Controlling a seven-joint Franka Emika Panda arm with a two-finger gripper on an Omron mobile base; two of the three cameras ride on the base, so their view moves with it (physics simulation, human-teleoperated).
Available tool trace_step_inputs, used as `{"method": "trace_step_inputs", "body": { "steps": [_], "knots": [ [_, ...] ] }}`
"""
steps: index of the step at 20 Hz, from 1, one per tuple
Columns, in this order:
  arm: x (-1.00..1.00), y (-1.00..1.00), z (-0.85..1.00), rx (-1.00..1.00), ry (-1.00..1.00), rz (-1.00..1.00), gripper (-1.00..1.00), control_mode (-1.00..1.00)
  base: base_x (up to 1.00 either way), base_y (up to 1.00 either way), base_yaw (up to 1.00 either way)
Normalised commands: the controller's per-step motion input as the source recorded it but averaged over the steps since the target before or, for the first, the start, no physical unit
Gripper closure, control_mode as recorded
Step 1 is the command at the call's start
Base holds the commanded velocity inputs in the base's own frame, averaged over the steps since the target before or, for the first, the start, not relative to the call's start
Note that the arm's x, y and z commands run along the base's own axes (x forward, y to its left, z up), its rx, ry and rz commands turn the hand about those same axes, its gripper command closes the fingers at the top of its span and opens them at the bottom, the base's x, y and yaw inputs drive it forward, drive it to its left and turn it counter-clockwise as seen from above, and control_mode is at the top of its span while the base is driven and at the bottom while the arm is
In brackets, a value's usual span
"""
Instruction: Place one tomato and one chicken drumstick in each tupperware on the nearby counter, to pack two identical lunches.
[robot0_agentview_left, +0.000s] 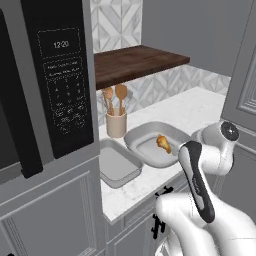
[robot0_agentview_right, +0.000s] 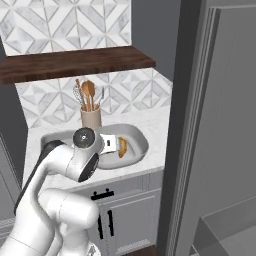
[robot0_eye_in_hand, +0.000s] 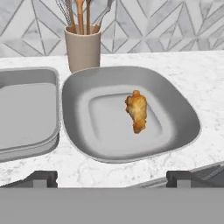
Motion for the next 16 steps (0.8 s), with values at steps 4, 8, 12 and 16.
{"method": "trace_step_inputs", "body": {
  "steps": [4, 8, 12, 16],
  "knots": [
    [-0.94, 0.23, 0.31, 0.06, 0.00, -0.12, -1.00, -1.00, 0.00, 0.00, 0.00],
    [-0.19, 0.33, 0.05, -0.05, 0.04, -0.08, -1.00, -1.00, 0.00, 0.00, 0.00],
    [-0.28, 0.02, -0.04, -0.03, 0.00, -0.01, -1.00, 1.00, -0.50, 0.00, -0.02],
    [0.00, 0.00, 0.00, 0.00, 0.00, 0.00, -1.00, 1.00, -1.00, 0.00, -0.10]
  ]
}}
